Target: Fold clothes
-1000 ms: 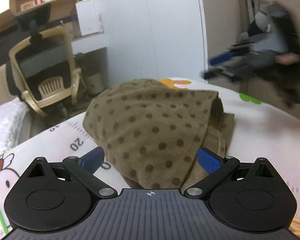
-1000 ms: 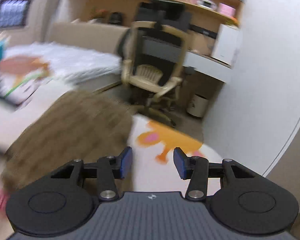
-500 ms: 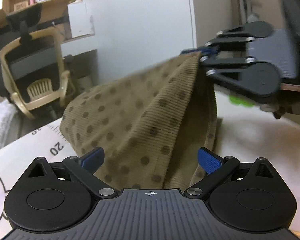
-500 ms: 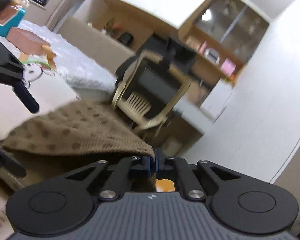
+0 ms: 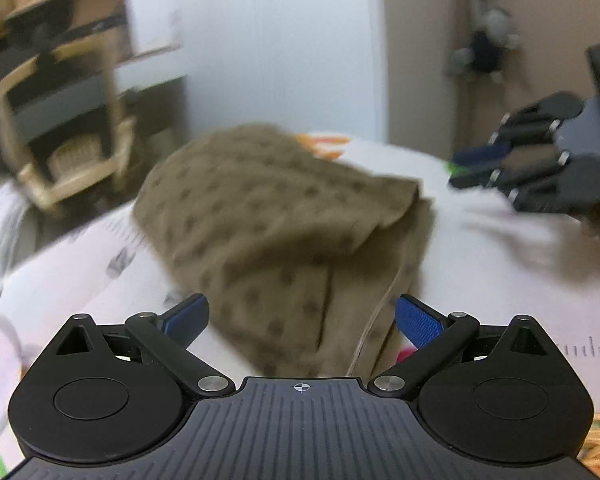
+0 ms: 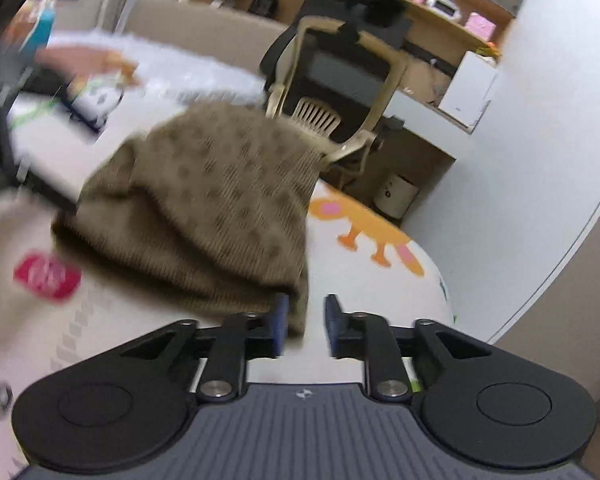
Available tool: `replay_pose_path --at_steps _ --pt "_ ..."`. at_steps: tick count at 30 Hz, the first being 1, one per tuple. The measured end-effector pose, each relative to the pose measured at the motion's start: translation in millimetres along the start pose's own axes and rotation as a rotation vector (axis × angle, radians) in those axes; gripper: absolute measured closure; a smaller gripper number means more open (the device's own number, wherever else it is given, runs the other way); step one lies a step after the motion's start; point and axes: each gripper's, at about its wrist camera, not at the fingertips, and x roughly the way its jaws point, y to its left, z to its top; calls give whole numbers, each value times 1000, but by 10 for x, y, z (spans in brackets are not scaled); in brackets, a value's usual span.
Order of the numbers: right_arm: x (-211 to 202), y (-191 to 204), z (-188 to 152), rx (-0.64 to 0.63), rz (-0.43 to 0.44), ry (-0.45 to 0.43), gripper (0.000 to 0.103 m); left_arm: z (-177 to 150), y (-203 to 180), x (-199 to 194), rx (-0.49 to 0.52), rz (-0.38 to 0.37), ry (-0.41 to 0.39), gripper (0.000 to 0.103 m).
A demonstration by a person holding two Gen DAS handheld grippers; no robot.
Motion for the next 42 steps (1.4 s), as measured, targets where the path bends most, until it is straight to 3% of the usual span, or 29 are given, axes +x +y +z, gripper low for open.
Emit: replay_pose_path --at_steps 1,3,5,6,11,12,13,16,19,23,26,28,32,33,35,38,40,42 --pt "5 -5 17 5 0 -14 68 -34 -14 0 2 14 7 1" --pt "20 43 20 6 4 -33 67 -103 -41 0 5 42 21 3" --pt "44 96 29 4 12 -50 67 -172 -69 -1 8 70 36 20" --pt "62 142 40 -13 22 -54 66 -180 -69 -11 20 79 32 37" --pt "119 404 -17 -171 0 -44 66 -211 -67 -67 88 120 12 36" --pt "160 399 -30 -168 -9 -38 66 -217 -66 -78 101 128 8 44" --pt "201 394 -43 -165 -19 -32 66 -224 -66 -89 115 136 4 62" --pt "309 365 -69 -156 -49 -25 67 -242 -64 -123 155 161 -8 85" --pt "335 293 -71 -139 -71 -25 67 -261 -62 -156 196 186 -20 91" --pt "294 131 -158 -79 -69 14 67 -381 21 -268 188 130 57 90" --pt "223 -58 -157 50 -16 18 67 -403 175 -374 86 -18 122 80" --pt "176 -226 -20 195 72 -30 67 -219 327 -429 1 -79 74 47" --pt "300 -343 317 353 253 -106 66 191 664 -449 -203 -203 -30 26" --pt "345 -332 359 363 282 -110 66 254 742 -402 -261 -199 -26 19" --pt "391 -308 320 368 290 -98 65 227 882 -301 -390 -194 -2 16" --pt "461 -271 262 377 302 -80 63 -86 1004 -184 -513 -235 66 16" --pt "499 -269 209 395 306 -66 60 -310 1033 -102 -579 -271 110 16" --pt "492 -377 90 482 300 -39 60 -376 1056 -60 -609 -290 89 16"
